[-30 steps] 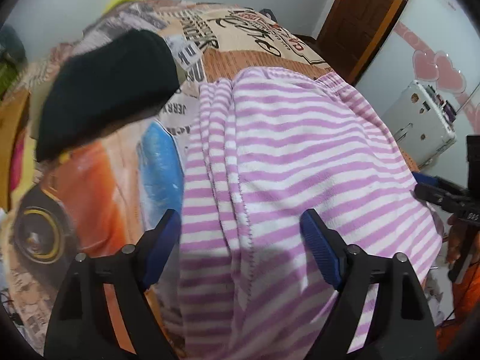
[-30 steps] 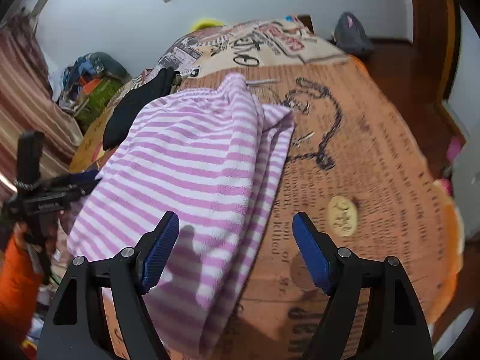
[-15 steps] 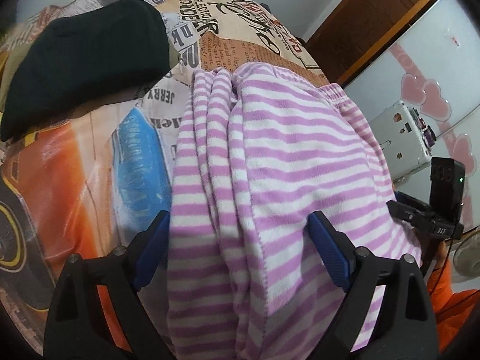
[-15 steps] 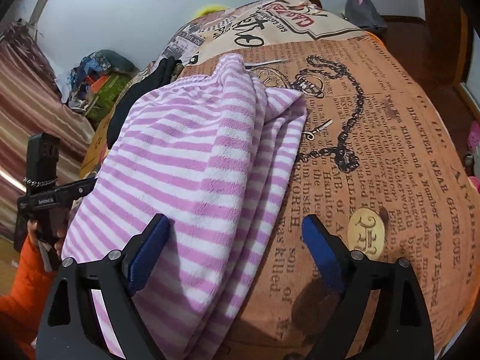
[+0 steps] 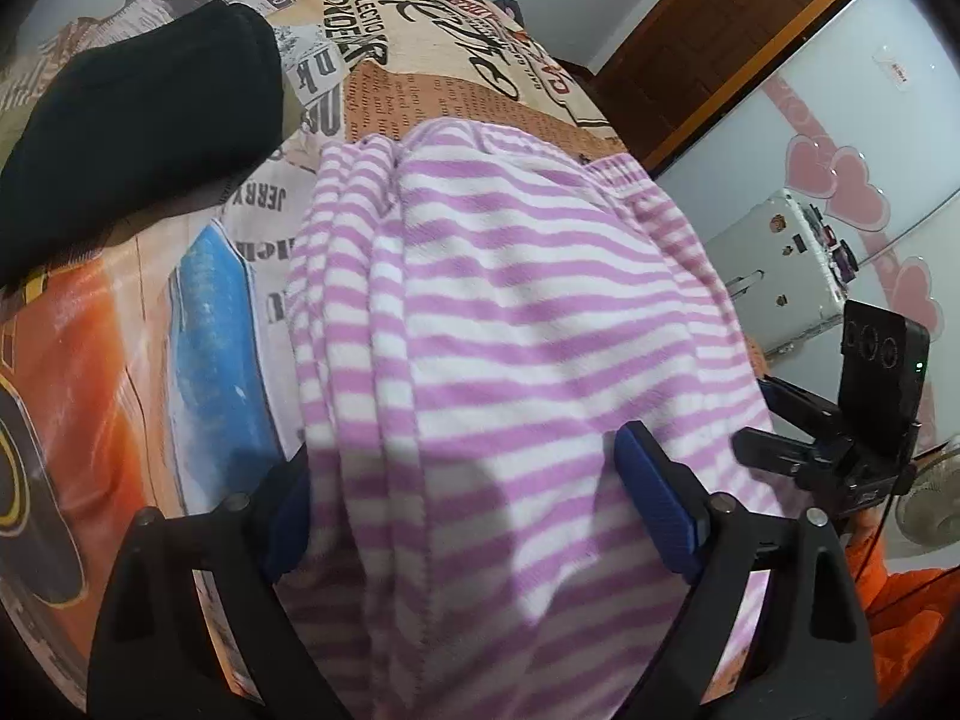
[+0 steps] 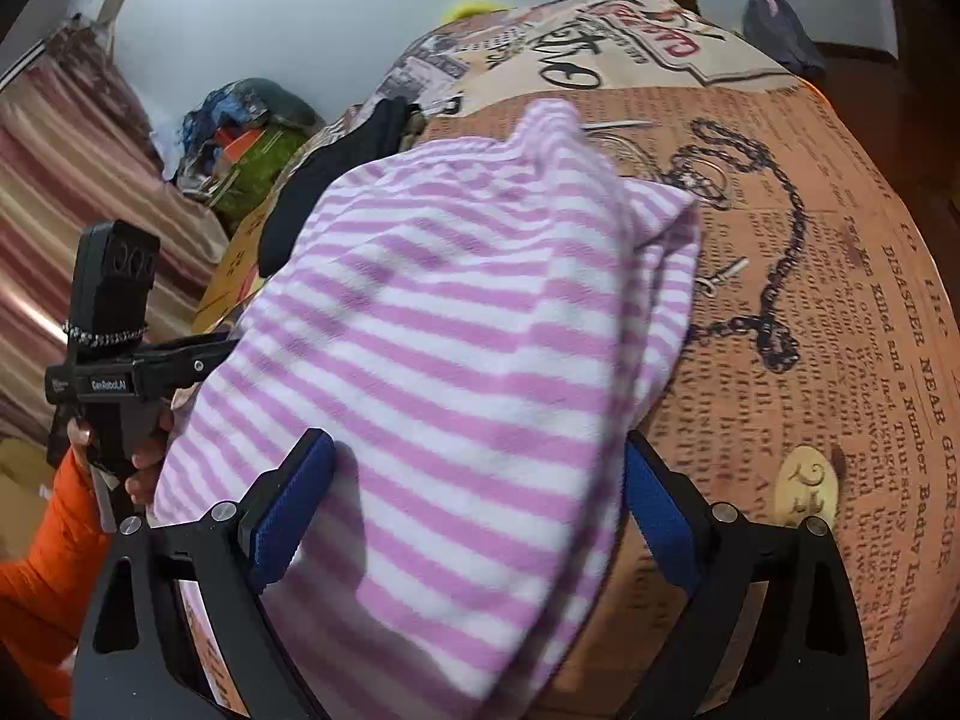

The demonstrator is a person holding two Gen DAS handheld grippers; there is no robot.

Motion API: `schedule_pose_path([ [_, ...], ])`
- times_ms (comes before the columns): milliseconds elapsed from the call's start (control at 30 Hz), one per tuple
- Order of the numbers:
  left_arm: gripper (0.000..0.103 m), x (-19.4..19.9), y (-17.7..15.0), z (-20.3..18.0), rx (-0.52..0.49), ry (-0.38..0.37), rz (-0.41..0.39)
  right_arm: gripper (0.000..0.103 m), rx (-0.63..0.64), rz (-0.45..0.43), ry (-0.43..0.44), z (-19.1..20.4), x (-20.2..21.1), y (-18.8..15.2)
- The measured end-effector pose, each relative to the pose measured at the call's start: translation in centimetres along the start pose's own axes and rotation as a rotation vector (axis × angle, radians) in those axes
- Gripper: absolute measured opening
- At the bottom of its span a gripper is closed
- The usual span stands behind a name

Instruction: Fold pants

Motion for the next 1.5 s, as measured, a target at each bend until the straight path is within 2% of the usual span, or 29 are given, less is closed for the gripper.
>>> schedule_pose_path([
  [67,0.091,0.1,-0.4,-0.6,-0.021,-0.017,0.011,0.093,0.026,-0.002,-0.014,0.4,-0.1,0.0],
  [233,0.091,-0.2,-0.5,-1.1,-0.055,0.008,0.018,0.089,0.041,-0.015,-0.016,-0.1,-0.6,0.4],
  [333,0.091,-0.8,0.0,-0.9,-0.033,-0.004,0.037,0.084,0.059,-0.020,-0.017,0.1,-0.9,1.0],
  [433,0.089,-1.1,0.7,-1.0,-0.030,-0.006,0.042,0.074,0.070,-0.022,-0.010,0.1,-1.2,1.6],
  [500,0.085,-1.2,1.0,-1.2,-0.031,0.000,0.036,0.063,0.074,-0.025,-0.006,0.0,-1.1,1.9],
  [600,0.071,-0.7,1.3,-1.8,-0.051,0.008,0.010,0.050,0.075,-0.030,-0.008,-0.3,-1.0,2.3],
  [700,0.058,-0.1,1.4,-2.4,-0.084,0.029,-0.026,0.039,0.088,-0.036,-0.026,-0.4,-0.6,2.6],
  [767,0.050,0.3,1.3,-2.8,-0.105,0.046,-0.039,0.036,0.090,-0.042,-0.033,-0.5,-0.3,2.8],
  [800,0.043,0.5,1.3,-3.0,-0.109,0.051,-0.049,0.034,0.089,-0.044,-0.036,-0.5,-0.2,2.8],
  [867,0.036,1.1,1.2,-3.2,-0.115,0.056,-0.069,0.033,0.088,-0.048,-0.046,-0.6,0.2,2.9],
  [1333,0.023,6.0,1.1,-6.3,-0.169,0.029,-0.211,0.029,0.168,-0.111,-0.059,1.9,3.1,4.7],
  [1400,0.015,7.1,1.3,-6.3,-0.167,0.020,-0.243,0.028,0.182,-0.121,-0.062,2.3,3.3,5.1],
  [1433,0.001,7.6,1.3,-6.4,-0.171,0.000,-0.254,0.027,0.188,-0.126,-0.061,2.5,3.5,5.3],
  [1500,0.001,8.9,1.4,-6.9,-0.176,-0.048,-0.270,0.025,0.204,-0.139,-0.059,3.2,3.7,5.9],
])
Point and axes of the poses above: each gripper's, at about its wrist camera, not at the fingertips, and x roughly against the way its jaws point, z to its left, y to its top, the point moved 4 cm from there along -x, roughly the way its jaws point, and after that the axes turned 13 degrees about x, right-handed, at the moved point
